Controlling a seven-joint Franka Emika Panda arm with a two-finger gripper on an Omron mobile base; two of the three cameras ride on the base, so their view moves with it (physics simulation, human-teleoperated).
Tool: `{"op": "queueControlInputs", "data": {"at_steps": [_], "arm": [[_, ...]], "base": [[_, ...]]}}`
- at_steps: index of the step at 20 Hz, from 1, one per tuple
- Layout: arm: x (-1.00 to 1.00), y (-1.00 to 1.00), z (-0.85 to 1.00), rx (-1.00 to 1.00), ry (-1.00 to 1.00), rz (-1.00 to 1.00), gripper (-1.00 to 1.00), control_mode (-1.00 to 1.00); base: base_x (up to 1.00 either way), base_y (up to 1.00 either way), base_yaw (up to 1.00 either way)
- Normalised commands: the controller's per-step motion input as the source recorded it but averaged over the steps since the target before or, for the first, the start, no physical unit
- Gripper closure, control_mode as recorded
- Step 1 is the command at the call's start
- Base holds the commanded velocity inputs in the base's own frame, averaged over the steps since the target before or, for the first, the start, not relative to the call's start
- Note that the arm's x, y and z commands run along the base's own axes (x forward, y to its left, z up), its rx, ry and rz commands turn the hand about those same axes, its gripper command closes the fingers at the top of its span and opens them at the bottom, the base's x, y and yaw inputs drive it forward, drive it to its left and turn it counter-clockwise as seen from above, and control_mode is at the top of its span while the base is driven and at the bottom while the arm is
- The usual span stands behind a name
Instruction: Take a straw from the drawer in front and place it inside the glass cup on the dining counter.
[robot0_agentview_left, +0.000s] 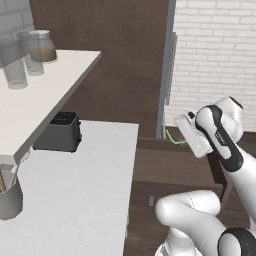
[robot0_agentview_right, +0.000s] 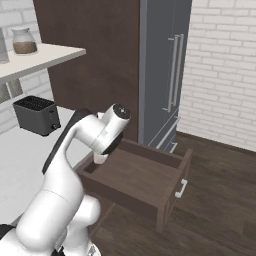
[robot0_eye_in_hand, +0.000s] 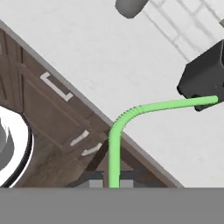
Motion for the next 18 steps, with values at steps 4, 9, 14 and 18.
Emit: {"op": "queueControlInputs", "data": {"at_steps": [4,9,14,18], "arm": [[-0.18,0.31,0.45,0.16,0.05,-0.02,1.00,-1.00],[-0.03,0.21,0.15,0.06,0.12,-0.04,1.00,-1.00],[-0.01,0.04,0.00,-0.02,0.02,0.00,1.00,-1.00],[-0.30,0.00,0.00,-0.08,-0.27,-0.04,1.00,-1.00]], "base": [[0.00,0.00,0.00],[0.00,0.00,0.00],[0.00,0.00,0.00],[0.00,0.00,0.00]]}}
